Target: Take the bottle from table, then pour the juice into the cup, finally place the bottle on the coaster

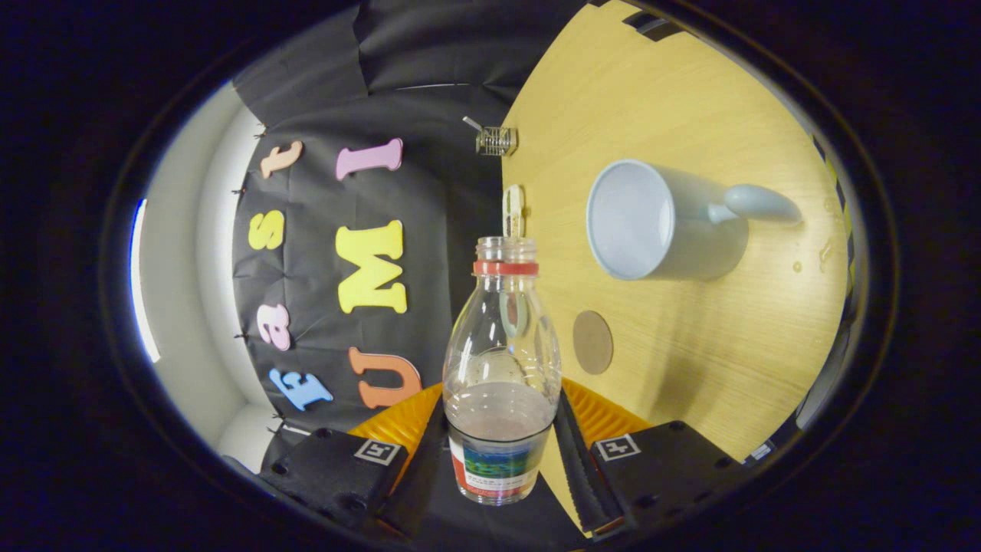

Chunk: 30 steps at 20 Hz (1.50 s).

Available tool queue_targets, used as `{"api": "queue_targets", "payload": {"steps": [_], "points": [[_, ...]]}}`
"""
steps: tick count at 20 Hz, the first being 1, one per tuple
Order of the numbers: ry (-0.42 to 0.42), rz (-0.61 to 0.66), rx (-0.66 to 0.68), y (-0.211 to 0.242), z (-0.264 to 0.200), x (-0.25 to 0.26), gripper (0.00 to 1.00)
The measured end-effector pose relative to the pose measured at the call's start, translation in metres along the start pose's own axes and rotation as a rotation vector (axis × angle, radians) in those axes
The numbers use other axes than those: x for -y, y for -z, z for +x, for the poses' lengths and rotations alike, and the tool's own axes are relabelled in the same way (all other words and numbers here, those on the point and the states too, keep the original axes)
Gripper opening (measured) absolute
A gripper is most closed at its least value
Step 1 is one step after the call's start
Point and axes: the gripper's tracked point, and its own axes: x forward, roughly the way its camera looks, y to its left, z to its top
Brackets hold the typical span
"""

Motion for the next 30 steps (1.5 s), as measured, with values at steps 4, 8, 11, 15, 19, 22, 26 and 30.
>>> {"api": "queue_targets", "payload": {"steps": [4,8,11,15,19,22,26,30], "points": [[-0.008,0.046,0.006,-0.006,-0.002,-0.003,0.77],[-0.012,0.095,0.004,-0.009,-0.002,-0.005,0.77],[-0.012,0.136,0.008,-0.011,-0.002,-0.005,0.77],[-0.011,0.155,0.003,-0.009,-0.003,-0.006,0.77],[-0.016,0.173,0.003,-0.006,-0.006,-0.004,0.77],[-0.032,0.196,0.019,-0.012,-0.01,-0.005,0.77],[-0.051,0.244,0.03,-0.015,-0.013,-0.01,0.77],[-0.051,0.237,0.026,-0.016,-0.012,-0.012,0.77]]}}
